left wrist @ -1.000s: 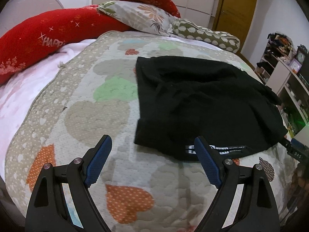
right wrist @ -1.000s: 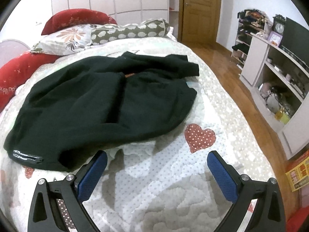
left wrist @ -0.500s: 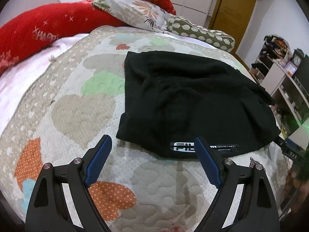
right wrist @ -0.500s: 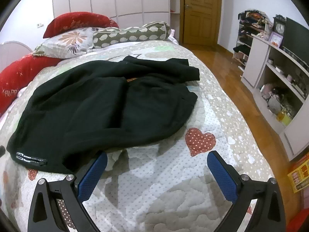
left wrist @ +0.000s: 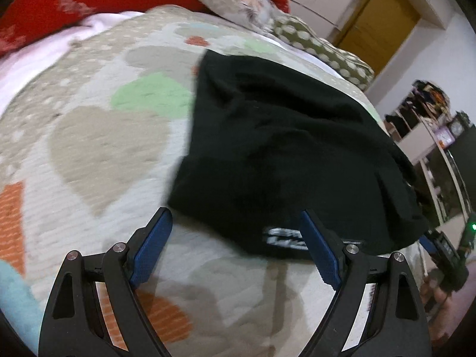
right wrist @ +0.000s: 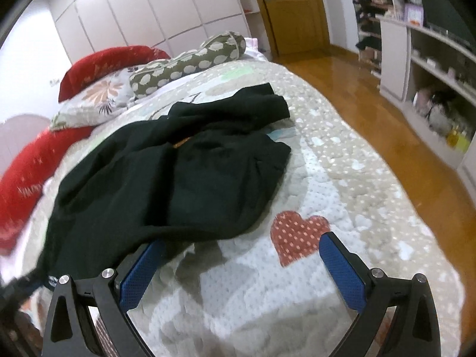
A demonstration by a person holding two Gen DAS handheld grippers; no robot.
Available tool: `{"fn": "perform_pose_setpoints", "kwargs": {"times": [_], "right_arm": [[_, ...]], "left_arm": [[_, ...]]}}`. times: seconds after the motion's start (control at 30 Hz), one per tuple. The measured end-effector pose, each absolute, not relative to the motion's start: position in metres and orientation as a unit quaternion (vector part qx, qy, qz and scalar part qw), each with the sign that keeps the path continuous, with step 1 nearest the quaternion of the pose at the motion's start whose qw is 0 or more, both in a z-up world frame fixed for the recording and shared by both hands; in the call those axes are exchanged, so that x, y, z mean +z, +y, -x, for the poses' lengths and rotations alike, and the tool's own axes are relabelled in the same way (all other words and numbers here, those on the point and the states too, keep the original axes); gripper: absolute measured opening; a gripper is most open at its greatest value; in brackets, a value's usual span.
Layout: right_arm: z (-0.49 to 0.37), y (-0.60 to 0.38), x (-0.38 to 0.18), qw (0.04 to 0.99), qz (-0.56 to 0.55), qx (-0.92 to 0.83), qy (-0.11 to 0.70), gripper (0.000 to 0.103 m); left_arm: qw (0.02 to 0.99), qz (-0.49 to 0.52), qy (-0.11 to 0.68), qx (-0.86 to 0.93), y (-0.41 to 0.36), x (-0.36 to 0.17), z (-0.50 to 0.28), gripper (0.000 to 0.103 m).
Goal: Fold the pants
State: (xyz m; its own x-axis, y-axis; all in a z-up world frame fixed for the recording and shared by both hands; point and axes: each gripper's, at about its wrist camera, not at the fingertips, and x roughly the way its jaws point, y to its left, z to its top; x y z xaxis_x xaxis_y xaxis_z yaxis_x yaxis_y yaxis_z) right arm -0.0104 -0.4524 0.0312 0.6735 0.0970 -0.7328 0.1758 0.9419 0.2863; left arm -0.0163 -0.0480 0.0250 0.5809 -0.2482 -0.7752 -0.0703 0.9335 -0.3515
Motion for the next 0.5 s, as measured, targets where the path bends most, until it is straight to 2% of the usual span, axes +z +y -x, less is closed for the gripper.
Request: {"fn": "perform_pose_setpoints", "kwargs": {"times": [0.2, 0.23, 0.27, 0.3, 0.33, 0.37, 0.4, 0.43, 0.47, 0.5], "right_arm": [[-0.017, -0.464, 0.024, 0.898, -0.198, -0.019, 0.393, 0.102], [-0.022, -0.466, 0.024, 0.898, -0.203, -0.018, 0.391, 0.101], [-0.028, -0.466, 0.023, 0.899, -0.204, -0.016, 0.388, 0.097], [-0.032, -0.464, 0.023, 0.900, -0.201, -0.014, 0.385, 0.087], [-0.035, -0.462, 0.023, 0.901, -0.199, -0.010, 0.384, 0.080], [-0.038, -0.462, 0.023, 0.901, -0.199, -0.007, 0.385, 0.065], [-0.040, -0.461, 0.023, 0.900, -0.200, -0.004, 0.387, 0.060], [-0.040, -0.460, 0.025, 0.901, -0.200, 0.000, 0.385, 0.057], [-0.038, -0.459, 0.026, 0.901, -0.203, 0.009, 0.383, 0.049], [-0.035, -0.459, 0.027, 0.899, -0.210, 0.019, 0.384, 0.048]], "left_arm": [[0.869, 0.180, 0.457, -0.059, -0.061, 0.020, -0.005, 0.087], [0.869, 0.182, 0.457, -0.059, -0.061, 0.019, -0.008, 0.083], [0.870, 0.182, 0.456, -0.057, -0.061, 0.019, -0.011, 0.068], [0.871, 0.176, 0.456, -0.051, -0.062, 0.020, -0.014, 0.047], [0.872, 0.169, 0.457, -0.046, -0.062, 0.020, -0.015, 0.038], [0.871, 0.173, 0.457, -0.054, -0.062, 0.020, -0.017, 0.021], [0.868, 0.179, 0.458, -0.064, -0.061, 0.019, -0.018, 0.016], [0.867, 0.180, 0.459, -0.066, -0.061, 0.020, -0.019, 0.015], [0.869, 0.176, 0.458, -0.065, -0.062, 0.021, -0.019, 0.015], [0.871, 0.171, 0.456, -0.068, -0.063, 0.023, -0.017, 0.014]]}}
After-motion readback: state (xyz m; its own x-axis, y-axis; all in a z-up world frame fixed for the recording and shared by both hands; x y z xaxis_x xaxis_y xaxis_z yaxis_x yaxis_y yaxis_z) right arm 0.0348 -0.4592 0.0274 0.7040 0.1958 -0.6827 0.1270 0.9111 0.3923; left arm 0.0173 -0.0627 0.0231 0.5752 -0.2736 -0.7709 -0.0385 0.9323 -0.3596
